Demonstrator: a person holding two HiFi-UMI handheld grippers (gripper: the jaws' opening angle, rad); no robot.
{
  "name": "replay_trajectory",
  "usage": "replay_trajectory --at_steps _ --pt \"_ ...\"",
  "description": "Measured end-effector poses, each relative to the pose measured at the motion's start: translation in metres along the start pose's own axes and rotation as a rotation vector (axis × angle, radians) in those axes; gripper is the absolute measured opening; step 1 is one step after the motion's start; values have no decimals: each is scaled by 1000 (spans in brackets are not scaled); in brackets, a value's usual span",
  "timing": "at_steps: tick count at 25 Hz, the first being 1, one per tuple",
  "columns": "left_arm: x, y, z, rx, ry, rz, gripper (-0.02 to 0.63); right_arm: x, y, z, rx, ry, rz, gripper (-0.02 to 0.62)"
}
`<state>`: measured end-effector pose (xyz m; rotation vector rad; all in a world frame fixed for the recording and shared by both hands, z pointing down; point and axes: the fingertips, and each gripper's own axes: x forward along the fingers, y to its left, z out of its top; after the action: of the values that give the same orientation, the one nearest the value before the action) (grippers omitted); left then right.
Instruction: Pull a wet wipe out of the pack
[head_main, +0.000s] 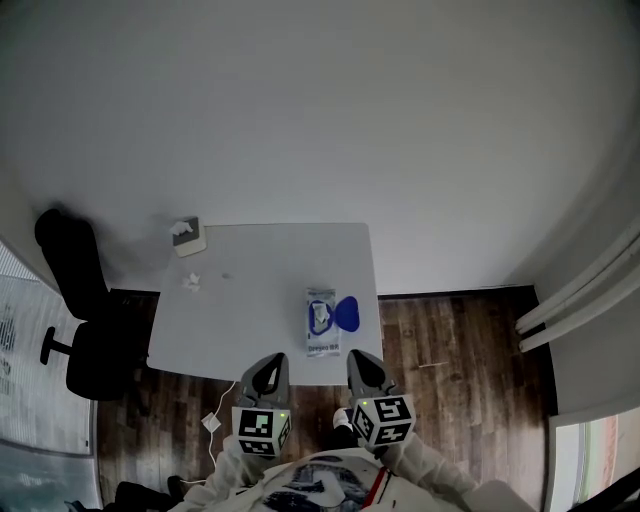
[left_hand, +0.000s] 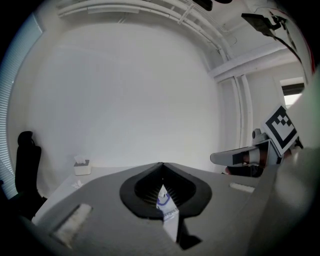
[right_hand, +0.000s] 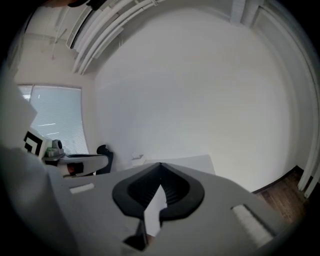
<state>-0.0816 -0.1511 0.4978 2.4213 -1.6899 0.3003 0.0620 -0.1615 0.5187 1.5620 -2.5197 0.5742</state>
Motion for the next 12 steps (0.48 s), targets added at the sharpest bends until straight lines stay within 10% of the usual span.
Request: replay_trajectory --at_steps 12 --pt "74 10 27 27 13 65 5 63 -54 35 25 -22 67 6"
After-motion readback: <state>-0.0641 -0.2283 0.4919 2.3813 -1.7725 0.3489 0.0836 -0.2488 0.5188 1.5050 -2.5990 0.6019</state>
